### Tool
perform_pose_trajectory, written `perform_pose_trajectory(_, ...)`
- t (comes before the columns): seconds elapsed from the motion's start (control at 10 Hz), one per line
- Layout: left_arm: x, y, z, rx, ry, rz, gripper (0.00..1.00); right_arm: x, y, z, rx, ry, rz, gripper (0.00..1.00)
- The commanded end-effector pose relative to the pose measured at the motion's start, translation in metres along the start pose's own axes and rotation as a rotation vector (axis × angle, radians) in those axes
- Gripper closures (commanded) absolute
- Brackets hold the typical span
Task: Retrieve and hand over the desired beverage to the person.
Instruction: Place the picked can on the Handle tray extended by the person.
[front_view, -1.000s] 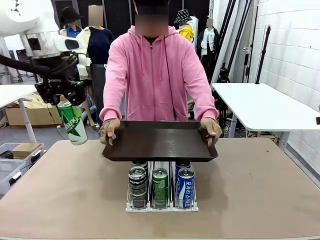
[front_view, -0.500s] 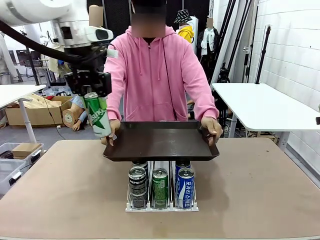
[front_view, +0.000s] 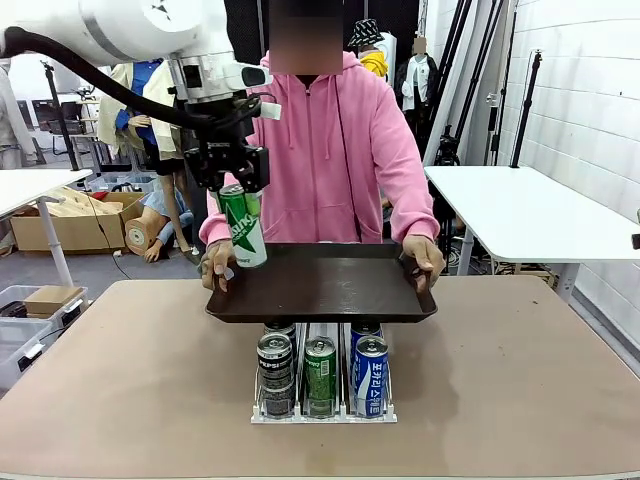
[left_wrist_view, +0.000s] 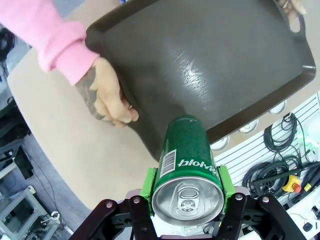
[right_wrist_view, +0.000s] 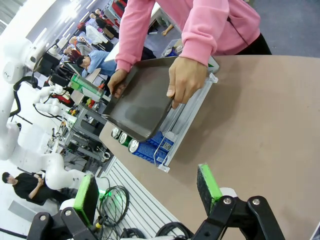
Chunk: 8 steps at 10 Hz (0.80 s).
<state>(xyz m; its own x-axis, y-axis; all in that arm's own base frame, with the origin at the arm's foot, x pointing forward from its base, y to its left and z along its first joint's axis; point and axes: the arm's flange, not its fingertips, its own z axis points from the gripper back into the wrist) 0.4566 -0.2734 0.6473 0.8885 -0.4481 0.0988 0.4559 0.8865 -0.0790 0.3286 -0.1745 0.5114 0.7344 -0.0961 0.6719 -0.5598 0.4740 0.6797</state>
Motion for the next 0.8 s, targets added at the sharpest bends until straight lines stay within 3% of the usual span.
perform_pose_trajectory(0.0,0.023,-0.006,0.001,0.015,-0.026,-0.010,1.00,0.002,0.000,0.000,0.021,-0.023,0.005,0.00)
perform_pose_trajectory(0.7,0.081,-0.012,-0.047,0.066,0.076,-0.013,1.00,0.002,0.000,0.000,0.021,-0.023,0.005,0.00)
